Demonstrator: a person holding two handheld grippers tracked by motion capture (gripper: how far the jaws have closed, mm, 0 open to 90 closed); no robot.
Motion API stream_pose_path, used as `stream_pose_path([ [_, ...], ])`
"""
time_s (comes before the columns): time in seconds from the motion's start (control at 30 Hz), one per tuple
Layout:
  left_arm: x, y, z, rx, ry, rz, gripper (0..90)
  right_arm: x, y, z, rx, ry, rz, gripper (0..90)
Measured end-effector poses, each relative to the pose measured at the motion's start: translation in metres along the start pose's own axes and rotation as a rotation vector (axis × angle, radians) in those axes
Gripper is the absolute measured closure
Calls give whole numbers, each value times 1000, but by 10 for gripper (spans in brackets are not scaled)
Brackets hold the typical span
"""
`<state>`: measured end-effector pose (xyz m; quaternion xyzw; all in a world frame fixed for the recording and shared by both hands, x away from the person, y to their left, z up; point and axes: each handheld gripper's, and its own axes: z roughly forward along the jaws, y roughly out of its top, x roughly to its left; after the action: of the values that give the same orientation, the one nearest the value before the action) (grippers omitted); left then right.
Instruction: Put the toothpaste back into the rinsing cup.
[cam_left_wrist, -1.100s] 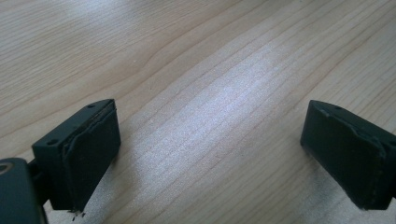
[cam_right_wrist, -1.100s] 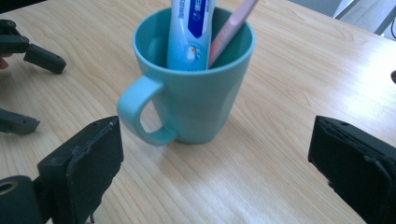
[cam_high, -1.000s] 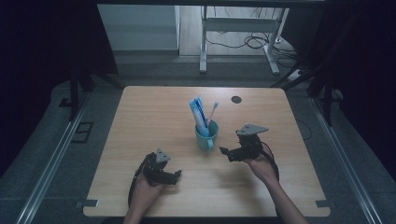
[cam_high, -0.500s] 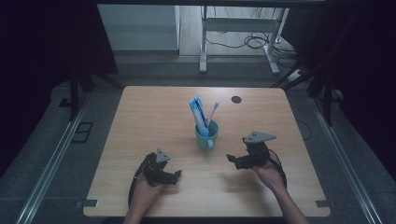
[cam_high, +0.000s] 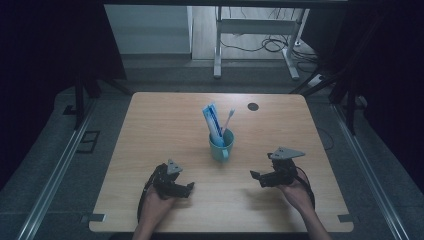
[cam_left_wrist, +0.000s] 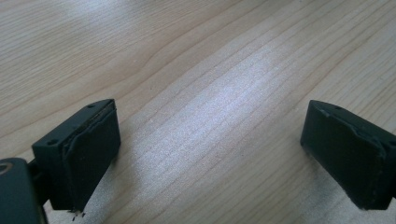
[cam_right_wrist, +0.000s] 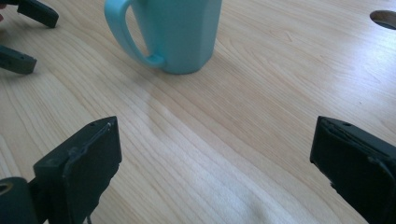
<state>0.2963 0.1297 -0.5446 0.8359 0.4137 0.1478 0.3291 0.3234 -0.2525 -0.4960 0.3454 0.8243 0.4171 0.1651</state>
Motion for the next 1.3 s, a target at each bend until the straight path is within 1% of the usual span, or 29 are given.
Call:
stream_pose_path([
  [0.33, 0, 0, 0, -3, 2, -6, 50, -2, -19, -7, 4, -8, 15, 20],
  [0.63, -1, 0, 0, -3, 4, -5, 49, -3, -33, -9, 22, -13, 24, 21],
  [0.8, 0, 0, 0, -3, 4, -3, 49, -3, -41, -8, 42, -13, 29, 20],
  [1.03, 0, 0, 0, -3, 4, -4, 49, 0, -50, -3, 75, -15, 20, 20],
  [1.17, 0, 0, 0, -3, 4, -4, 49, -1, -55, 0, 91, -8, 30, 21],
  [1.23, 0, 0, 0, -3, 4, -4, 50, -1, -56, 1, 110, -6, 28, 23],
  [1.3, 0, 0, 0, -3, 4, -3, 49, 0, -56, 1, 114, -9, 19, 24],
])
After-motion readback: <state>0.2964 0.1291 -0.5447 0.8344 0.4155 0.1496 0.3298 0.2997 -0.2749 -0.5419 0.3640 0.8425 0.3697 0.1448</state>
